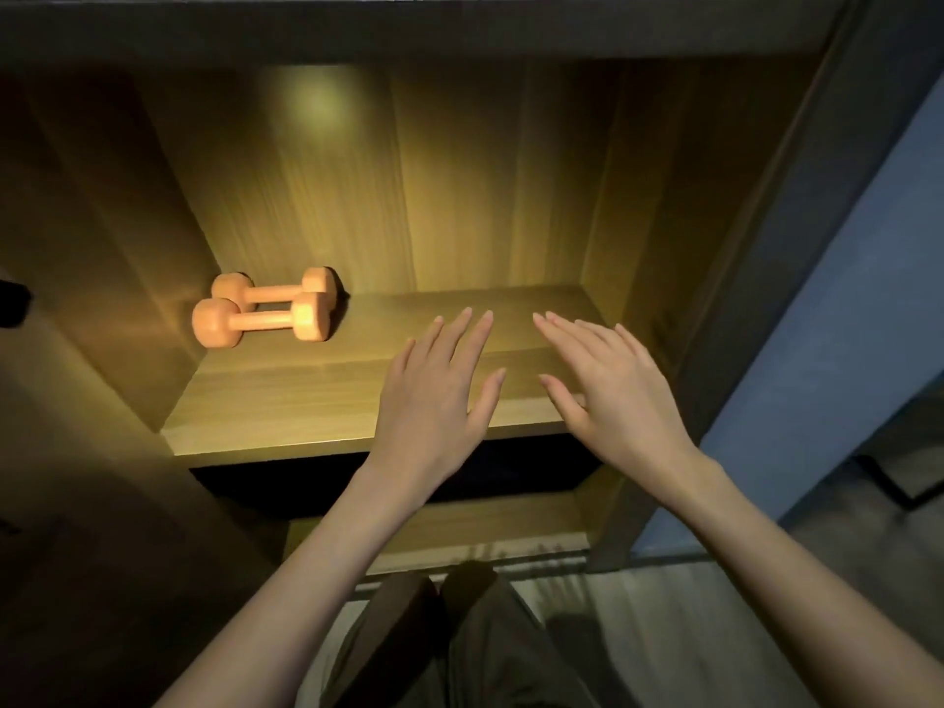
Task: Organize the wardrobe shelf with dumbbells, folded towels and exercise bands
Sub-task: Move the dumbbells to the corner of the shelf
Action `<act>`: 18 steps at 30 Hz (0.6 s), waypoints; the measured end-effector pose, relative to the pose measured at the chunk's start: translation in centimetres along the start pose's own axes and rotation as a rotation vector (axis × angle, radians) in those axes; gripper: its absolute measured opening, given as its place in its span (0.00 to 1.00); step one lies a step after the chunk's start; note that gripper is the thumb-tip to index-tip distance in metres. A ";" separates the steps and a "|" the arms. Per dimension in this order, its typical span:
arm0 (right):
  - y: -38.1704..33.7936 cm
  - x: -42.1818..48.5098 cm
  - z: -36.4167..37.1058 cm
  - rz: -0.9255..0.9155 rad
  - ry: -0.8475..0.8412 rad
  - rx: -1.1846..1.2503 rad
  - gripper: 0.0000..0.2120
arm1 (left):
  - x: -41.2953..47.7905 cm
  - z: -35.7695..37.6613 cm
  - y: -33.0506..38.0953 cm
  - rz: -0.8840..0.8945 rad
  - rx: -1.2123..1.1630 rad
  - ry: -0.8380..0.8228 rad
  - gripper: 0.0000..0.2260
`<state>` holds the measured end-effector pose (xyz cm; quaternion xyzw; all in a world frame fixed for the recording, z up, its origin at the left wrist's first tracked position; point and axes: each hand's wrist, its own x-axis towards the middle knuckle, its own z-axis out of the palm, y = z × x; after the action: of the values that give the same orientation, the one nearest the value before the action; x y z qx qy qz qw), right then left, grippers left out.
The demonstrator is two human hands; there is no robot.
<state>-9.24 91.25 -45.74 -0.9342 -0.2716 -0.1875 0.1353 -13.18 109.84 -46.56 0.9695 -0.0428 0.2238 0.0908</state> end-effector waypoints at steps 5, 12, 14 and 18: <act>3.2 -0.2 0.7 0.082 -0.047 -0.020 0.25 | 3.7 3.0 1.6 0.069 -0.055 -0.095 0.25; 5.8 -1.7 -5.4 0.381 -0.093 -0.004 0.23 | 8.1 1.8 6.5 0.176 -0.131 -0.312 0.25; 6.0 -2.2 -8.4 0.442 -0.091 -0.027 0.23 | 8.9 0.3 8.6 0.235 -0.149 -0.344 0.24; 6.3 -3.1 -15.3 0.567 -0.087 -0.073 0.22 | 10.8 -3.6 12.9 0.362 -0.191 -0.399 0.24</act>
<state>-12.40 79.21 -34.32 -0.9843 0.0017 -0.1116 0.1369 -6.58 97.40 -36.60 0.9579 -0.2533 0.0363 0.1300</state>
